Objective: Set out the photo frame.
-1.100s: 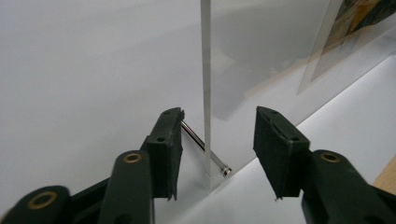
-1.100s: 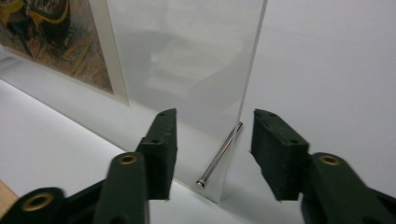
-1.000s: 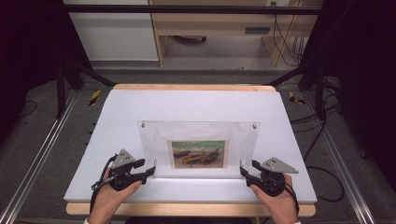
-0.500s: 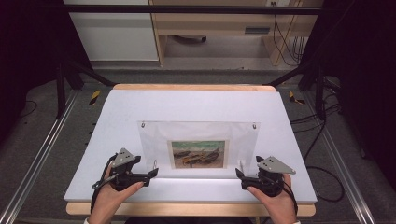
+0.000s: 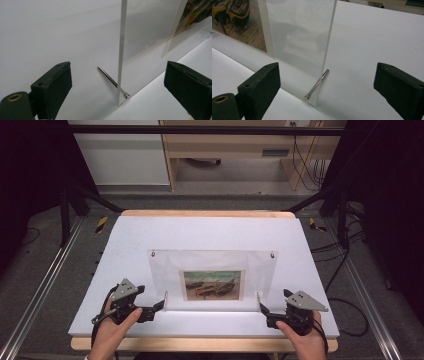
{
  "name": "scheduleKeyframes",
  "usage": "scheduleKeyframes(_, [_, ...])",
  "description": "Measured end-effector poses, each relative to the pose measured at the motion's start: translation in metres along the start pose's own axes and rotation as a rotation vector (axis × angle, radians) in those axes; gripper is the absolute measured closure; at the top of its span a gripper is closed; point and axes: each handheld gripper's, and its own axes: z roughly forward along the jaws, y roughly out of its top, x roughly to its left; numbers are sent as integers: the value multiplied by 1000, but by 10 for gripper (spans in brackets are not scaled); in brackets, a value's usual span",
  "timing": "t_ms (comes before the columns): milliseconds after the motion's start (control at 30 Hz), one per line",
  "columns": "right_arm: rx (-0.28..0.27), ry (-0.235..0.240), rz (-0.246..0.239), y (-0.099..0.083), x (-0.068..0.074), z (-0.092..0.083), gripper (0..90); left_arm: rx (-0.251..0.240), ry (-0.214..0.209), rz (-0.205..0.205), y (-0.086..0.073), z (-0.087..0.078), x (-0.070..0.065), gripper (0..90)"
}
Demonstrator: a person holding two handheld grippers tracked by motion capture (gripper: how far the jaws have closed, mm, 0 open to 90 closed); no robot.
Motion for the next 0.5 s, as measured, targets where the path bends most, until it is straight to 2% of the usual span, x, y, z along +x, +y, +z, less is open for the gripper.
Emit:
scheduleKeyframes(200, [4,-31,26,-5,-9,-9,82,-3,16,10,-2,-6,7,73])
scheduleKeyframes(300, [-1,-56,45,-8,-15,-15,93,0,26,32,-3,-10,10,73])
scheduleKeyframes(500, [-1,-115,79,-14,-27,-23,122,18,84,54,-6,-15,18,77])
